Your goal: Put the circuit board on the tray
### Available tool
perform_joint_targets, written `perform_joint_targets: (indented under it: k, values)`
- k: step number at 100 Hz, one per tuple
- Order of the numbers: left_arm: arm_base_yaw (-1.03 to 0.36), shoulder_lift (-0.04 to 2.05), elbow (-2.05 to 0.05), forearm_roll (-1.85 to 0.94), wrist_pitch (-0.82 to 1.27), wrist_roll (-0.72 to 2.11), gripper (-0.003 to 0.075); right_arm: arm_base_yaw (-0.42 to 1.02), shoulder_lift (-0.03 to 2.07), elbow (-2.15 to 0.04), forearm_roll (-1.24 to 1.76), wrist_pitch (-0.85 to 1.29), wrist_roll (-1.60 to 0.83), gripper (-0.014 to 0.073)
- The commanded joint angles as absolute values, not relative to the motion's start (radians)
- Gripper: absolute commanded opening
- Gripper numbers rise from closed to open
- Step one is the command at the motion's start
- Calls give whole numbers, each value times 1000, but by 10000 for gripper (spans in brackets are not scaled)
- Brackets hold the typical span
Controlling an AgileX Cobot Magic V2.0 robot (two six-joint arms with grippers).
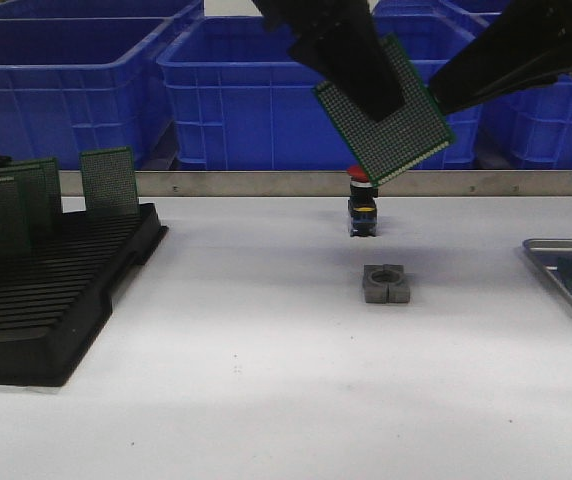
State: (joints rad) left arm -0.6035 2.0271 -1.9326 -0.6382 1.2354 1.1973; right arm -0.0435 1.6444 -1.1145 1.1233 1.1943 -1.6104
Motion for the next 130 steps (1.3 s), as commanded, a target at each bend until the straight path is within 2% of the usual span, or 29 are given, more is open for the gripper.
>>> perform_joint_targets:
  k: [1,61,104,116,130]
  values:
    - [-610,1959,-1961,-693,1275,1187,-18,-44,1633,-1134,1184,1246,-1624,527]
    - [-610,1959,-1961,-693,1275,1187,-18,34,1676,-1134,1184,1191,-1620,517]
    - [-610,1959,-1961,-693,1275,1187,-18,34,1676,-1134,1184,1148,-1615,132]
    - [-610,1959,-1961,-693,1275,1187,-18,34,1676,-1134,1184,1137,-1602,66]
    - [-610,1959,-1961,-693,1273,1187,-18,34,1676,-1134,1184,1128,-1598,32]
